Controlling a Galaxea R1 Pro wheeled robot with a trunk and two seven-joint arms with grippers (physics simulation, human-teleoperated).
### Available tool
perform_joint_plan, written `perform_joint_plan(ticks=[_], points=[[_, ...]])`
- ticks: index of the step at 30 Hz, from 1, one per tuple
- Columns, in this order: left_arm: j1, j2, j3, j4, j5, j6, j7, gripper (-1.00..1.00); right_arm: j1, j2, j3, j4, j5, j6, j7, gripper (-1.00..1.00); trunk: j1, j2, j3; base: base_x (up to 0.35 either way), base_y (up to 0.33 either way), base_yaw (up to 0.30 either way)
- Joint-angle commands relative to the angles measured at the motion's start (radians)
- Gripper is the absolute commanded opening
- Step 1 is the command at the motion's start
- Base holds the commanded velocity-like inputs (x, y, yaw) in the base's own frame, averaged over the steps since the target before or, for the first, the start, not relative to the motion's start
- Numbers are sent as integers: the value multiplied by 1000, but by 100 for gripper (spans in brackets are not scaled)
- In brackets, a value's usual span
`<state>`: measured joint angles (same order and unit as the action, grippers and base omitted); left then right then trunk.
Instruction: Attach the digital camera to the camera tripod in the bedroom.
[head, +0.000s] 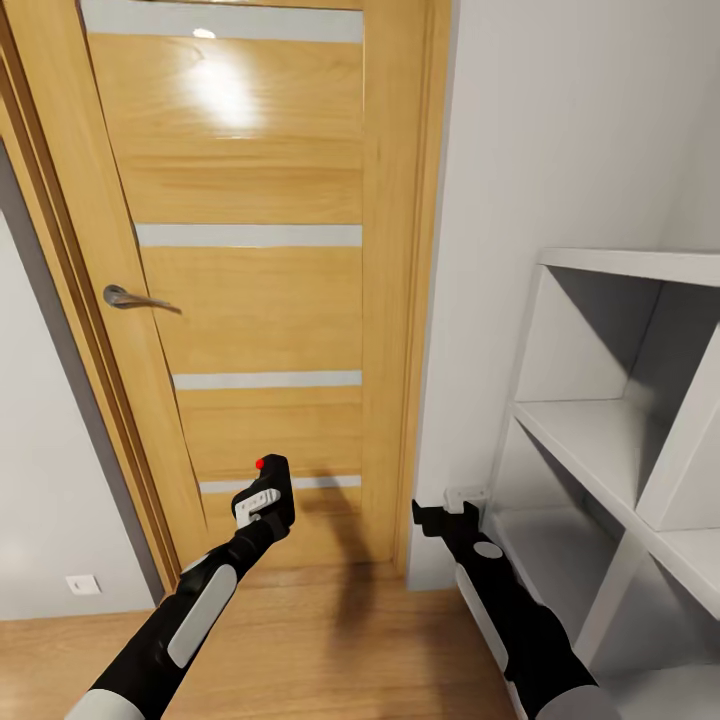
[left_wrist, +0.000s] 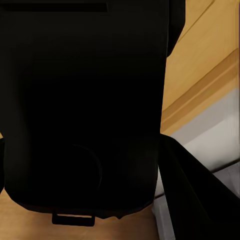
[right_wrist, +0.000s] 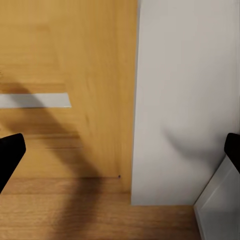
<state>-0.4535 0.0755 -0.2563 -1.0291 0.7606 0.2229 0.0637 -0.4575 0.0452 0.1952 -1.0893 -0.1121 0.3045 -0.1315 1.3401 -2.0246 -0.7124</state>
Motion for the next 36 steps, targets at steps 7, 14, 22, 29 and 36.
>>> perform_joint_plan(ticks=[7, 14, 22, 29, 36], points=[[-1, 2, -3, -2, 8, 3, 6, -100, 0, 0, 3, -1, -11, 4, -8, 100, -27, 49, 21, 0, 0, 0], [-1, 3, -3, -2, 8, 3, 6, -100, 0, 0, 3, -1, -12, 4, -8, 100, -54, 98, 43, 0, 0, 0], [-1, 3, -3, -2, 8, 3, 7, -100, 0, -1, 3, -1, -10, 2, -11, 100, -85, 154, 68, 0, 0, 0], [-1, 3, -3, -2, 8, 3, 6, -100, 0, 1, 3, -1, -11, 4, -13, 100, -111, 203, 90, 0, 0, 0], [-1, 4, -3, -1, 8, 3, 6, -100, 0, 4, 3, 5, -12, 2, -17, 100, -138, 252, 112, 0, 0, 0]])
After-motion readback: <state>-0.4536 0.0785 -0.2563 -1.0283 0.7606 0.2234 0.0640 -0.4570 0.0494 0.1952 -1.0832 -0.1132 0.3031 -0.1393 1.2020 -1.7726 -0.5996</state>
